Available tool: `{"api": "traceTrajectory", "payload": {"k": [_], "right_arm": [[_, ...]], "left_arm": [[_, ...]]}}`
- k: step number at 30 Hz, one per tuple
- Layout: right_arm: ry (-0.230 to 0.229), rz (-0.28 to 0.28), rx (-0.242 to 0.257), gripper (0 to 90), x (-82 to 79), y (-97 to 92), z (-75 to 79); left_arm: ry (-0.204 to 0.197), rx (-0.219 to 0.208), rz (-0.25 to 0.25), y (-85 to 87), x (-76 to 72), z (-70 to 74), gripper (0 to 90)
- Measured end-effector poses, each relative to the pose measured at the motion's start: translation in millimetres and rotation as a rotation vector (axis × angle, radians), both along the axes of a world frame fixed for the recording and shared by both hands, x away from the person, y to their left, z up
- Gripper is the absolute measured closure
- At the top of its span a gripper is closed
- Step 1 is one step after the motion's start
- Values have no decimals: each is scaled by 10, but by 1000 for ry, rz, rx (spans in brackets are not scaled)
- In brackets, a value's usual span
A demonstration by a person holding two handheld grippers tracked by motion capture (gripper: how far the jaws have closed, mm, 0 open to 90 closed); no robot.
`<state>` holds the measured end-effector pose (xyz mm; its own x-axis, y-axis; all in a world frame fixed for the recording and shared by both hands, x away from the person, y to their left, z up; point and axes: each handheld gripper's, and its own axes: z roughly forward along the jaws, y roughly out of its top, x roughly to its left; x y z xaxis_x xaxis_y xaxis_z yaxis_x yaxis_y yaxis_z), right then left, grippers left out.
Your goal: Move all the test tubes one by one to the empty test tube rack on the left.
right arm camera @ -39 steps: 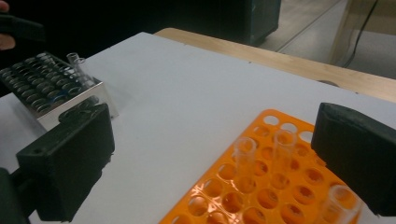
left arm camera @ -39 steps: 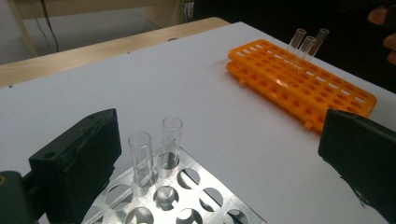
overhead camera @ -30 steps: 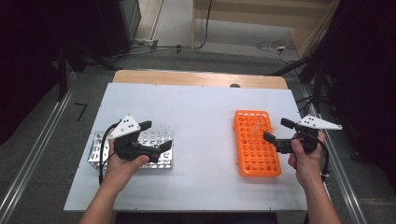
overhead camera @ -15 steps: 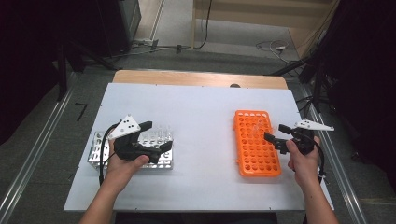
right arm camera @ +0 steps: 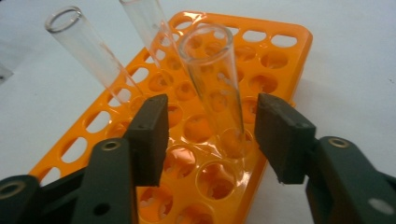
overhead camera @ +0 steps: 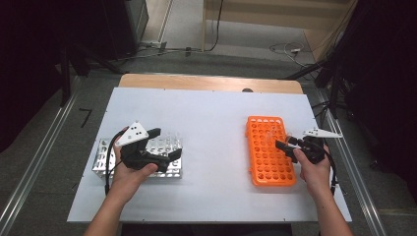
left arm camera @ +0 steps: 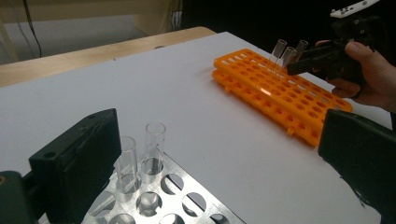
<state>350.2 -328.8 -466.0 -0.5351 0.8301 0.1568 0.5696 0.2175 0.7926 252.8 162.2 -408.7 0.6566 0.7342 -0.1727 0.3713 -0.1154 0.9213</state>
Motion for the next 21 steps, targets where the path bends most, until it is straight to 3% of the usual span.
{"api": "traceTrajectory", "payload": {"k": [13,21], "right_arm": [[-34,-29,-43,665,-14,21,-18],[-47,-60,-64,726,-22,3,-14]], "left_arm": [[3,4,2,-1,0,-1,0],[1,14,1,-13,-5,1,0]]}}
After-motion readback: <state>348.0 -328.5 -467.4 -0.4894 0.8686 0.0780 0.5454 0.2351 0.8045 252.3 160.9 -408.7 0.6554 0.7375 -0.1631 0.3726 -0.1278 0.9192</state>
